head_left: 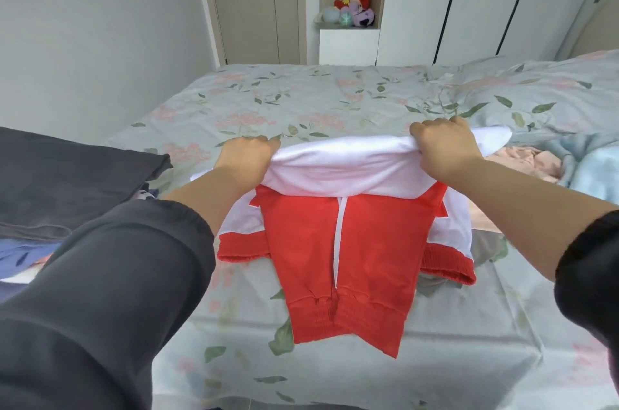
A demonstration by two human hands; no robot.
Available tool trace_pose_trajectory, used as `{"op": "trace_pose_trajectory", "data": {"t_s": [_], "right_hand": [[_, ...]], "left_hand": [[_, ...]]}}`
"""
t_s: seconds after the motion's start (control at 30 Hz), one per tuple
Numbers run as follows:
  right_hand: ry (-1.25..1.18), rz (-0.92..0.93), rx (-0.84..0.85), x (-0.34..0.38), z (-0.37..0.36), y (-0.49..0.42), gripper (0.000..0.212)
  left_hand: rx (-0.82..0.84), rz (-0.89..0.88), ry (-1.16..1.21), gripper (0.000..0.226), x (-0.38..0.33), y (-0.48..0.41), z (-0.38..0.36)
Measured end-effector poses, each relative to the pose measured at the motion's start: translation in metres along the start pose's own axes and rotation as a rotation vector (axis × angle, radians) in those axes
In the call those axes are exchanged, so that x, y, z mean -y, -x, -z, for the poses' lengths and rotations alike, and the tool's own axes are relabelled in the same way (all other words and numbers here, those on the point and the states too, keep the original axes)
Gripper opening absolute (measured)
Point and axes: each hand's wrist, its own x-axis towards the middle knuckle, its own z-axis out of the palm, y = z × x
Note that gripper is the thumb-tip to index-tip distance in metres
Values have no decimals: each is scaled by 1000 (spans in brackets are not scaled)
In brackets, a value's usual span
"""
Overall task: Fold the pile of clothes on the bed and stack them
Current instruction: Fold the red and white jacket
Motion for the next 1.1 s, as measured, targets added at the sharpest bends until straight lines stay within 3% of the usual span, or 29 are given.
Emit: {"op": "trace_pose_trajectory", "data": {"t_s": [0.07, 0.13, 0.23, 0.43, 0.57, 0.67, 0.73, 0.8, 0.93, 1.1], "right_hand": [[22, -57, -61, -5, -8, -20, 25], [-11, -214, -141, -6, -20, -38, 46], [-114, -373, 8, 9, -44, -45, 69], [-305, -255, 196, 50, -77, -3, 66], [-404, -292, 347, 75, -75, 42, 60], [-414, -232, 408, 92, -71, 82, 54], [-368, -147, 366, 100, -67, 109, 52], [-332, -57, 350, 104, -61, 123, 52], [-612, 108, 399, 102, -38, 134, 60], [-886, 219, 425, 110, -22, 153, 48]], "left_hand": [[-65, 67, -28, 39, 2, -22, -2], [-133, 213, -53, 67, 0, -46, -8], [-24, 351, -3, 91, -20, -62, -23], [404, 273, 276, 81, -57, -20, -57], [618, 245, 491, 66, -72, 22, -60], [529, 230, 545, 53, -84, 60, -60], [445, 181, 524, 60, -86, 85, -57], [461, 62, 496, 73, -80, 102, -51], [519, -153, 536, 77, -62, 126, -36], [353, -290, 641, 58, -63, 146, -26]]}}
